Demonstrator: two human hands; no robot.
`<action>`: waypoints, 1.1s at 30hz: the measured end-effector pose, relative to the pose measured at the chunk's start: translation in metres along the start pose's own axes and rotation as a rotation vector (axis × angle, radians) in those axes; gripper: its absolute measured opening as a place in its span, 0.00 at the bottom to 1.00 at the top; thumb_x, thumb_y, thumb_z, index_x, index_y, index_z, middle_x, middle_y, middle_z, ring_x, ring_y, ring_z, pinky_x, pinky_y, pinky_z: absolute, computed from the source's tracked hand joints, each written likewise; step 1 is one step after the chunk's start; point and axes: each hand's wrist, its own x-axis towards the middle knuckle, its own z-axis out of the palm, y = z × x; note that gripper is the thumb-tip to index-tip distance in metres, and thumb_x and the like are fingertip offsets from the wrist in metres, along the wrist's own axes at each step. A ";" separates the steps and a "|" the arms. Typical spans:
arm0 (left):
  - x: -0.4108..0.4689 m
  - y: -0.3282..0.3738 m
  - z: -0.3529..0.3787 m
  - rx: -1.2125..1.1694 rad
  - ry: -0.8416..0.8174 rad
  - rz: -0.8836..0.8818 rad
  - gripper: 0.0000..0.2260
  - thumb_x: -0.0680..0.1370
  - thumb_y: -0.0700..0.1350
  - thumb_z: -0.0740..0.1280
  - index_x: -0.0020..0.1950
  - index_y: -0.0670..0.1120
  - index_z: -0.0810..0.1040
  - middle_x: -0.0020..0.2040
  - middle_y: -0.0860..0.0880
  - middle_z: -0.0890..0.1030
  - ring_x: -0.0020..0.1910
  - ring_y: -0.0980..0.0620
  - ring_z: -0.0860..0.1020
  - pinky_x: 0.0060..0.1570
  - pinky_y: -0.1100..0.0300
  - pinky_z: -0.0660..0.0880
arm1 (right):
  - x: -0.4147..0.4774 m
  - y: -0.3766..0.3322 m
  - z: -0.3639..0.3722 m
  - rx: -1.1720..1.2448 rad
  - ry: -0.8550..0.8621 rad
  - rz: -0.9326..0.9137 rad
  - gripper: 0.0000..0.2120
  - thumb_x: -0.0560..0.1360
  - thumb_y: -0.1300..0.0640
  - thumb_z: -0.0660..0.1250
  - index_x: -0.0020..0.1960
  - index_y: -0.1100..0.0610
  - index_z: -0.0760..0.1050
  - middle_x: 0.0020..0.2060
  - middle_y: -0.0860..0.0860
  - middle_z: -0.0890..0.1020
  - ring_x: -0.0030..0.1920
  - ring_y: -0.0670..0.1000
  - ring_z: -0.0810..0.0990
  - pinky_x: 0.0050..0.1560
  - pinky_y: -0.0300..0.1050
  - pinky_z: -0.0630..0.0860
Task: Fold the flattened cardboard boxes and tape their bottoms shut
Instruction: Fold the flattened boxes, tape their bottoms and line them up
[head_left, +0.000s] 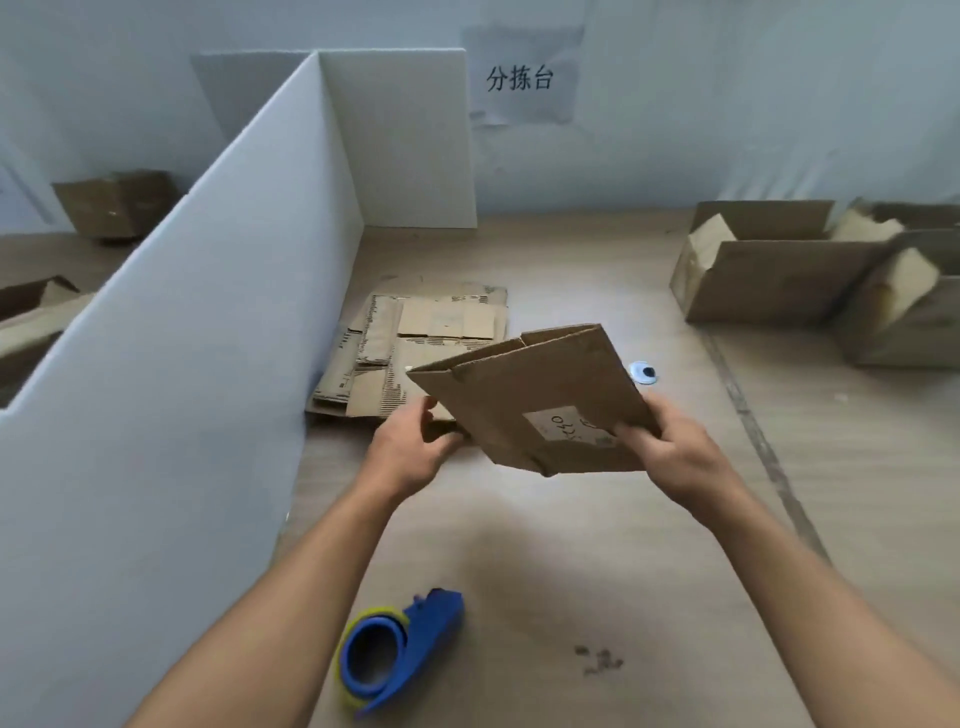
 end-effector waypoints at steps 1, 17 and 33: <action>-0.010 0.005 0.006 -0.053 0.002 -0.006 0.27 0.72 0.52 0.76 0.69 0.48 0.73 0.59 0.51 0.80 0.59 0.53 0.79 0.56 0.60 0.73 | -0.019 0.005 -0.008 0.130 -0.001 0.018 0.14 0.80 0.67 0.62 0.54 0.50 0.79 0.46 0.44 0.86 0.51 0.47 0.83 0.52 0.38 0.79; -0.150 0.007 0.076 -0.524 -0.323 0.144 0.53 0.64 0.50 0.81 0.80 0.60 0.52 0.71 0.54 0.73 0.71 0.56 0.70 0.63 0.50 0.77 | -0.145 0.092 -0.018 0.463 0.028 0.072 0.28 0.72 0.62 0.76 0.66 0.44 0.70 0.53 0.42 0.82 0.56 0.46 0.81 0.48 0.41 0.80; -0.174 -0.033 0.090 -0.410 0.003 0.135 0.36 0.71 0.49 0.77 0.75 0.54 0.64 0.68 0.63 0.74 0.70 0.60 0.71 0.62 0.67 0.72 | -0.138 0.130 0.023 0.042 -0.091 -0.132 0.30 0.76 0.54 0.72 0.66 0.25 0.67 0.72 0.40 0.67 0.69 0.36 0.69 0.59 0.43 0.78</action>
